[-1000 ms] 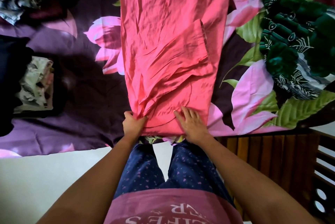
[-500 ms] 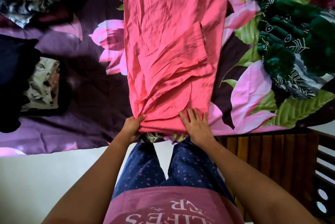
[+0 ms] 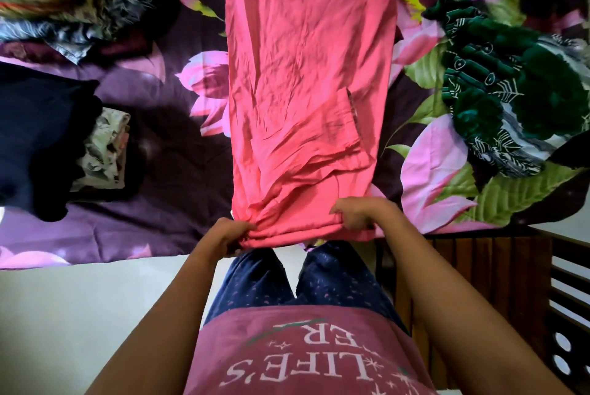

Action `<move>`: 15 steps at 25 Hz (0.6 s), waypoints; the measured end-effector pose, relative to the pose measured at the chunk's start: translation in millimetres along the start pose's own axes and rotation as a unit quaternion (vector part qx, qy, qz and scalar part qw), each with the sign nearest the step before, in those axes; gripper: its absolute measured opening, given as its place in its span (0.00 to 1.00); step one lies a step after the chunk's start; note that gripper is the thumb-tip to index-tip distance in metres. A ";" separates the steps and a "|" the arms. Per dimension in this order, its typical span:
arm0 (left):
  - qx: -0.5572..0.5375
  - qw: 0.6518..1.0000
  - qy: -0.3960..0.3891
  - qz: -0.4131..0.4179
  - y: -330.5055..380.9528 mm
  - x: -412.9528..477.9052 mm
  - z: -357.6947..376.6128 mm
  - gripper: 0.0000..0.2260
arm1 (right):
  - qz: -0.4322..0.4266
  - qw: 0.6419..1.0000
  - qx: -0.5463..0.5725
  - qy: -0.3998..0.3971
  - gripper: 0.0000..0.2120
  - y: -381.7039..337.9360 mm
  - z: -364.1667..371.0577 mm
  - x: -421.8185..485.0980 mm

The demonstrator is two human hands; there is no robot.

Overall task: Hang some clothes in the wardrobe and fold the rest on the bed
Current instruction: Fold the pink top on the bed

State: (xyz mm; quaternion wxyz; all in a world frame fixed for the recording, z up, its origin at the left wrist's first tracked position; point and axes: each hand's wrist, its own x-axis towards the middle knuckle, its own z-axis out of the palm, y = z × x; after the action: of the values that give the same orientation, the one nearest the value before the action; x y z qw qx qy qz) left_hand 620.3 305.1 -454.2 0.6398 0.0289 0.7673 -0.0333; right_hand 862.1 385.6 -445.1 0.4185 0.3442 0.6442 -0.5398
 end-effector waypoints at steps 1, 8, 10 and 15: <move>-0.044 0.999 -0.023 0.001 7.7 -6.3 -6.0 0.12 | -0.004 1.000 0.001 0.012 0.12 2.7 -11.9 -6.8; -0.260 0.959 -0.079 0.084 117.4 -0.7 -16.1 0.14 | 0.059 0.957 0.059 0.279 0.10 34.6 -123.2 -19.8; -0.332 0.931 -0.074 0.132 151.0 8.2 -8.5 0.13 | 0.079 0.933 0.061 0.346 0.17 46.2 -142.6 -1.2; 0.056 0.862 0.189 0.467 167.6 41.7 31.1 0.07 | 0.038 0.793 -0.052 0.605 0.18 52.0 -132.5 47.3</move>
State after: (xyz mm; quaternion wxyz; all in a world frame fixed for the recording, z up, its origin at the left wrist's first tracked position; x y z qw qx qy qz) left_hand 657.9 469.4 -503.2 0.4204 0.4253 0.7672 0.2319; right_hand 867.0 525.0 -500.5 -0.0194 0.6025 0.7796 -0.1700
